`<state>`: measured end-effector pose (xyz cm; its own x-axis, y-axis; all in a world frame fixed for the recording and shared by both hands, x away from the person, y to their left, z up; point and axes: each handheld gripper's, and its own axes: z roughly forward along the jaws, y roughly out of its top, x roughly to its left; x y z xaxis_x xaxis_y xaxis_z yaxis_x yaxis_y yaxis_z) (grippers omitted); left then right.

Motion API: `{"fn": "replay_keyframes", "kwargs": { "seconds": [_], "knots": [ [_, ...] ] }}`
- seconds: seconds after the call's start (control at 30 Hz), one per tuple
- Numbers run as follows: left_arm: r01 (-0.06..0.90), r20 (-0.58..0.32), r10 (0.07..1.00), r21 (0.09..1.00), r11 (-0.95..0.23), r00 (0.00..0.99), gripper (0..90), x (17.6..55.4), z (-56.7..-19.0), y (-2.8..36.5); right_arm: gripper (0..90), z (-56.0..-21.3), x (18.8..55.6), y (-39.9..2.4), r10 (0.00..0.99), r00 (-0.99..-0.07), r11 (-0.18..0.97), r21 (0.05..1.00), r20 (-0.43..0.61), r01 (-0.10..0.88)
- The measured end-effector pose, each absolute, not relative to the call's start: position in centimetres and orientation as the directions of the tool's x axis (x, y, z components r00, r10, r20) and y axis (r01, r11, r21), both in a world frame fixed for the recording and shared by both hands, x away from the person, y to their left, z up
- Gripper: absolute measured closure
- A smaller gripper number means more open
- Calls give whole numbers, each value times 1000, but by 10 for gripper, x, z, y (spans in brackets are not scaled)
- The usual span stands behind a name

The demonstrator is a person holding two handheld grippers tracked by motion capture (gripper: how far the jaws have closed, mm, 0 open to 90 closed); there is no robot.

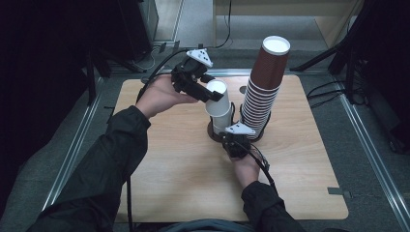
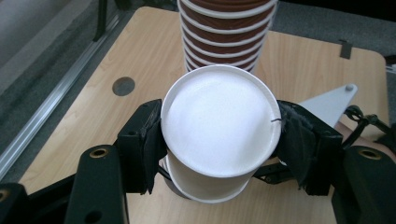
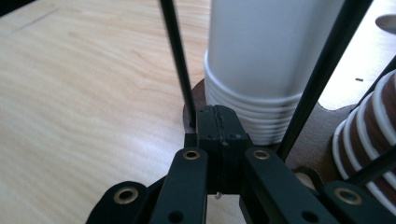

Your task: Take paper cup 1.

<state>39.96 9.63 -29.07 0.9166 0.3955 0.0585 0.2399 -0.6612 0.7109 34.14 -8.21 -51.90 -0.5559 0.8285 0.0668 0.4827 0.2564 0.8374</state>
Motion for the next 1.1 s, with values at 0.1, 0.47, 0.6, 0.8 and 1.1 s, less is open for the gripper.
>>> {"fn": "replay_keyframes", "kwargs": {
  "seconds": [0.1,0.47,0.6,0.8,1.1],
  "knots": [
    [240,61,397,709,-663,916,355,393,-293,104,853,-514,340,-87,794,-601,266,837,91,479],
    [255,47,410,717,-649,911,355,374,-307,131,771,-481,326,-118,629,-768,384,809,124,445],
    [256,35,401,717,-648,915,355,366,-315,136,729,-475,321,-123,581,-805,437,786,123,436],
    [254,29,385,706,-661,922,354,355,-332,142,641,-467,318,-130,476,-872,448,821,117,354],
    [267,-17,359,700,-662,933,355,345,-362,142,352,-466,323,-131,359,-917,455,826,174,334]
  ]
}}
